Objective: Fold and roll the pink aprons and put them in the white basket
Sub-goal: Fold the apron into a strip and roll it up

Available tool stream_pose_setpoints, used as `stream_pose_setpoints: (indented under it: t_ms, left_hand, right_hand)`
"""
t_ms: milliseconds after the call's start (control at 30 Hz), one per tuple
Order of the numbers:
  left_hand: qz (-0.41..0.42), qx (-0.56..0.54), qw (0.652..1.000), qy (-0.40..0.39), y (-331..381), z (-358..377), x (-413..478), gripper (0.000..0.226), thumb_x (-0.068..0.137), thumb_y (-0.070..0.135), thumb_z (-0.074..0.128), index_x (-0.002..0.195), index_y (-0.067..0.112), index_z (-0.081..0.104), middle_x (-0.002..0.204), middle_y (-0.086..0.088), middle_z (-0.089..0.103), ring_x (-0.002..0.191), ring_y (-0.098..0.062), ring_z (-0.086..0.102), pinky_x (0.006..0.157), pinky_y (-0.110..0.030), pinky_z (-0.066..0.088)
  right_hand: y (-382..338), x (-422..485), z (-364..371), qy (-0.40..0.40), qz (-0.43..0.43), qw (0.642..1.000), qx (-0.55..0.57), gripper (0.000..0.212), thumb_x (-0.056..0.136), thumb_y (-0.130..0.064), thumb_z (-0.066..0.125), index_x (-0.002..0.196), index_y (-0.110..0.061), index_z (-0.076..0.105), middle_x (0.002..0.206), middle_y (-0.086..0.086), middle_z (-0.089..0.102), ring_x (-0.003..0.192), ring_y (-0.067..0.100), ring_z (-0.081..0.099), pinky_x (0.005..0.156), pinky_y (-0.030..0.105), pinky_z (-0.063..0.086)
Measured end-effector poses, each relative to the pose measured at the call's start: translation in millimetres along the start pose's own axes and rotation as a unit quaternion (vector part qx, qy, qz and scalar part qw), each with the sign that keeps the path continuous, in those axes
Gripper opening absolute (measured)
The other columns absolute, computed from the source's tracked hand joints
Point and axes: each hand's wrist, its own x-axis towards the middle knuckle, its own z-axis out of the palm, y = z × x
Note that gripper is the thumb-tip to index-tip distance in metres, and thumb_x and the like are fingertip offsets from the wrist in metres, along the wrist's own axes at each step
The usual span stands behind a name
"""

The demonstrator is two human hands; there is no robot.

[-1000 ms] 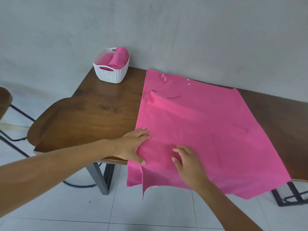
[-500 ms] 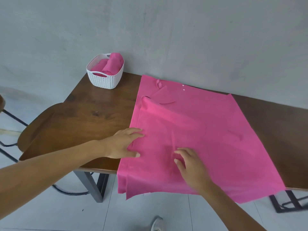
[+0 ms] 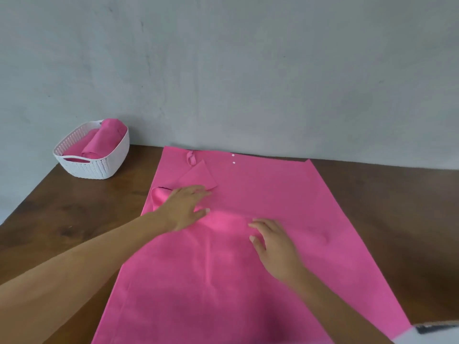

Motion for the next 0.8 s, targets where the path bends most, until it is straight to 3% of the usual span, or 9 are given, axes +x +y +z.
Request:
stream_pose_setpoints:
  t_ms: [100, 200, 267, 433, 567, 633, 733, 800]
  left_hand:
    - [-0.038, -0.017, 0.999, -0.013, 10, 3, 39, 0.094, 0.076, 0.080, 0.018, 0.150, 0.031, 0.047, 0.164, 0.003, 0.032, 0.152, -0.016, 0.024, 0.121, -0.042, 0.020]
    - [-0.062, 0.015, 0.997, -0.049, 15, 11, 62, 0.065, 0.098, 0.068, 0.035, 0.150, 0.031, 0.048, 0.166, 0.006, 0.024, 0.153, -0.017, 0.019, 0.121, -0.041, 0.015]
    - [-0.082, 0.025, 0.994, -0.061, 14, 19, 74, 0.058, 0.103, 0.060, 0.039, 0.152, 0.030, 0.045, 0.168, 0.003, 0.020, 0.154, -0.020, 0.016, 0.122, -0.043, 0.015]
    - [-0.123, 0.020, 0.991, -0.055, 4, 34, 83, 0.104, 0.079, 0.083, 0.016, 0.155, 0.017, 0.040, 0.163, -0.005, 0.030, 0.150, -0.026, 0.024, 0.122, -0.045, 0.021]
    - [-0.142, -0.033, 0.989, 0.025, -1, 39, 88, 0.078, 0.091, 0.066, 0.036, 0.137, 0.007, 0.060, 0.145, -0.010, 0.053, 0.134, -0.028, 0.047, 0.115, -0.040, 0.036]
    - [-0.165, -0.108, 0.975, 0.098, -6, 37, 89, 0.048, 0.096, 0.047, 0.057, 0.120, 0.006, 0.070, 0.123, -0.010, 0.067, 0.114, -0.026, 0.060, 0.105, -0.039, 0.046]
    - [-0.226, -0.199, 0.931, 0.208, -11, 24, 89, 0.012, 0.091, 0.027, 0.075, 0.091, 0.015, 0.075, 0.091, 0.001, 0.071, 0.086, -0.019, 0.063, 0.078, -0.035, 0.050]
    - [-0.275, -0.239, 0.895, 0.256, -18, 14, 90, 0.016, 0.086, 0.028, 0.081, 0.078, 0.018, 0.071, 0.079, 0.004, 0.069, 0.077, -0.017, 0.062, 0.066, -0.030, 0.044]
  right_hand:
    - [27, 20, -6, -0.002, 0.017, 1.000, 0.012, 0.037, 0.104, -0.025, 0.051, 0.140, -0.020, 0.057, 0.145, -0.006, 0.052, 0.135, 0.012, 0.041, 0.112, 0.016, 0.022]
    - [50, 34, -5, -0.019, 0.024, 0.999, 0.009, 0.041, 0.105, -0.030, 0.048, 0.145, -0.023, 0.052, 0.151, -0.009, 0.046, 0.141, 0.008, 0.034, 0.114, 0.015, 0.018]
    - [65, 42, -1, -0.040, 0.033, 0.999, 0.012, 0.044, 0.106, -0.035, 0.045, 0.149, -0.024, 0.047, 0.155, -0.010, 0.040, 0.144, 0.008, 0.029, 0.115, 0.016, 0.016]
    - [84, 64, 12, -0.082, 0.030, 0.996, 0.025, 0.053, 0.103, -0.052, 0.039, 0.147, -0.025, 0.049, 0.154, -0.011, 0.042, 0.143, 0.006, 0.031, 0.115, 0.016, 0.017]
    - [88, 93, 16, -0.100, 0.010, 0.994, 0.036, 0.061, 0.098, -0.061, 0.033, 0.143, -0.026, 0.054, 0.148, -0.013, 0.046, 0.139, 0.004, 0.035, 0.116, 0.018, 0.022]
    - [86, 114, 16, -0.104, 0.000, 0.994, 0.045, 0.051, 0.101, -0.055, 0.041, 0.139, -0.025, 0.058, 0.144, -0.011, 0.051, 0.136, 0.006, 0.039, 0.116, 0.021, 0.027]
    - [74, 157, 18, -0.103, -0.015, 0.991, 0.087, 0.034, 0.103, -0.037, 0.054, 0.132, -0.024, 0.063, 0.136, -0.008, 0.059, 0.130, 0.009, 0.048, 0.112, 0.025, 0.035]
    - [59, 190, 21, -0.102, -0.004, 0.982, 0.159, 0.027, 0.100, -0.032, 0.060, 0.125, -0.024, 0.066, 0.129, -0.008, 0.064, 0.121, 0.008, 0.056, 0.109, 0.029, 0.041]
